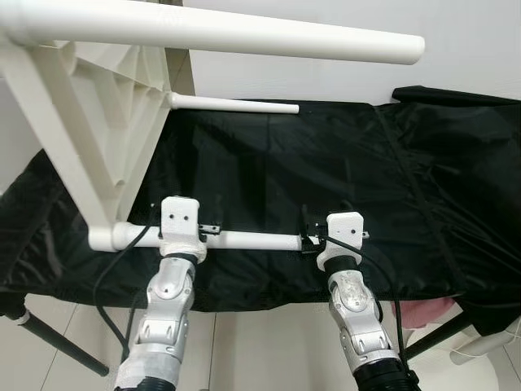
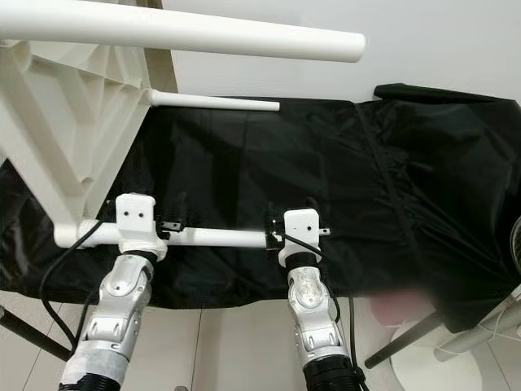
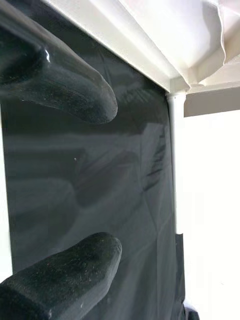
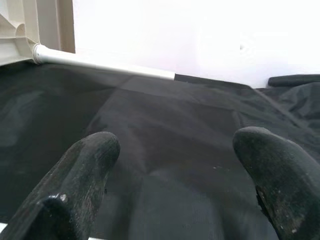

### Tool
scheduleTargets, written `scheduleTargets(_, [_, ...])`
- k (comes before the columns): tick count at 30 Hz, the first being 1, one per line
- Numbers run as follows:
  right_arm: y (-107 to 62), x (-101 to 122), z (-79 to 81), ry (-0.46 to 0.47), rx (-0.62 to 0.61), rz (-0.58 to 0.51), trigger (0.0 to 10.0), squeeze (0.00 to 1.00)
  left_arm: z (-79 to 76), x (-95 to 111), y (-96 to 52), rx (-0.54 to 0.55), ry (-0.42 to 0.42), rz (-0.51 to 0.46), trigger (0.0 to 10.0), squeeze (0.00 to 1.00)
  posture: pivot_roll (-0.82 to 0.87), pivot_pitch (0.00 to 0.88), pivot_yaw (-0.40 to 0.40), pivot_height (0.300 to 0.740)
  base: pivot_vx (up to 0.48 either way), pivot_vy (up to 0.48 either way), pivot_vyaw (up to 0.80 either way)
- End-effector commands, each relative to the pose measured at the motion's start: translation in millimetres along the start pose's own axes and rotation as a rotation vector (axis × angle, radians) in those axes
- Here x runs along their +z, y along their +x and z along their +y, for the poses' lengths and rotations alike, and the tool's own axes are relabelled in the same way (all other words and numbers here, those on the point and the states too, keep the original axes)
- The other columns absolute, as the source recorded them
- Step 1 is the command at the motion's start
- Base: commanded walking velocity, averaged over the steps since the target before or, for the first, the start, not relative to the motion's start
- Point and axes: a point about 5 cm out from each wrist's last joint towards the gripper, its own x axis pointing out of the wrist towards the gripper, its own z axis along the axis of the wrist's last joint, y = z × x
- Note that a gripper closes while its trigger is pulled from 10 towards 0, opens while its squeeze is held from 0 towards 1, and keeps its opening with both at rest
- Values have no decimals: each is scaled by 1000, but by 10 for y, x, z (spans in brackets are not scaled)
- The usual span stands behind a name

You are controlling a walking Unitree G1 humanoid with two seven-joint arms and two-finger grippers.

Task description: Building children table

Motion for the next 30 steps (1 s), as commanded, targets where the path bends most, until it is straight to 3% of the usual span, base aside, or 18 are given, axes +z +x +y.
scheduleTargets(1, [1,-2,28,8,5,-2,10000,0,40,-35,-2,49,2,21,10000,0,38,18,-3,740,0,405,0])
scheduleTargets(4, [-3,-3,29,9,6,-2,10000,0,39,-37,-7,49,2,21,10000,0,38,18,-3,740,0,395,0])
scheduleTargets(30, [8,-11,32,7,12,1,10000,0,-45,-21,-26,3,70,0,10000,0,42,21,-9,740,0,0,0])
